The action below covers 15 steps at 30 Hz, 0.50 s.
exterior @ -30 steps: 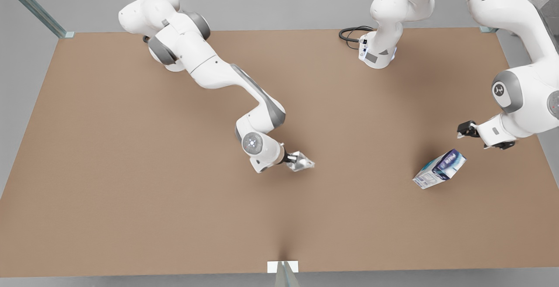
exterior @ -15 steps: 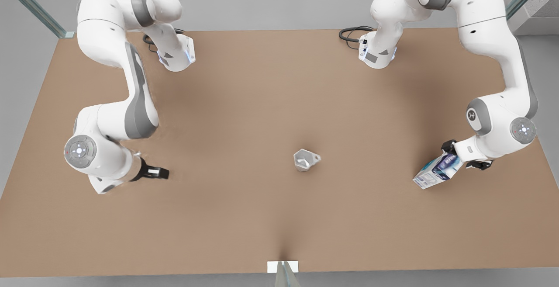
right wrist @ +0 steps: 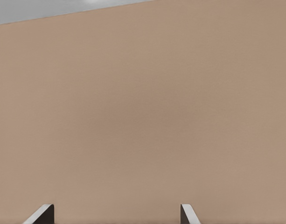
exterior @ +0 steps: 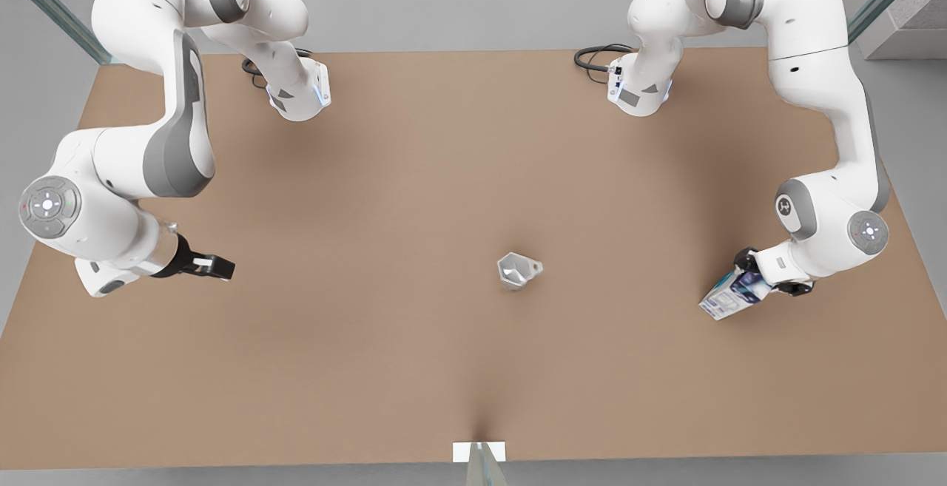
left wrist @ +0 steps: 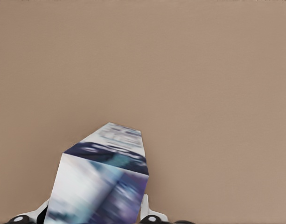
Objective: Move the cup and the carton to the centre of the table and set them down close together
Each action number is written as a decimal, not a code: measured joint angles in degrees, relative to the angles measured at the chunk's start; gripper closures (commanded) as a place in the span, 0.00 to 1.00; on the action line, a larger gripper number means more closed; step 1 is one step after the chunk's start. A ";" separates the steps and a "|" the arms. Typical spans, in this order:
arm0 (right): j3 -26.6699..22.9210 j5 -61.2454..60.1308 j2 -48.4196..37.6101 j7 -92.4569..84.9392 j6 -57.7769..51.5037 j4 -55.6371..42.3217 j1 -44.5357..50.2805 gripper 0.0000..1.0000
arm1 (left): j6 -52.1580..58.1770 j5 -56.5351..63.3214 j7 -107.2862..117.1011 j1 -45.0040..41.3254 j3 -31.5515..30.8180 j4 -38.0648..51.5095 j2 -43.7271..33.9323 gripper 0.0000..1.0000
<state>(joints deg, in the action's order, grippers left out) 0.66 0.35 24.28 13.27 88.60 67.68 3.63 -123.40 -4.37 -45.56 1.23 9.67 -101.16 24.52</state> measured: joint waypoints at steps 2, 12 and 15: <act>0.05 0.00 0.06 0.00 0.04 0.13 -0.02 0.00 | -0.02 -0.08 0.41 -0.02 0.00 0.05 0.00 0.48; 0.04 -0.09 0.07 -0.09 -0.27 0.09 -1.83 0.00 | 22.67 0.26 92.16 -19.60 -7.59 1.77 -8.48 0.40; 0.00 -0.09 0.16 -0.09 -0.19 0.09 -1.87 0.00 | 22.95 -2.28 110.12 -22.96 -13.35 2.24 -8.93 0.40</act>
<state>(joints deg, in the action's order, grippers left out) 0.65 0.26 24.44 13.18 88.41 67.76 1.75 -100.45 -6.65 64.55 -21.73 -3.68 -98.92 15.60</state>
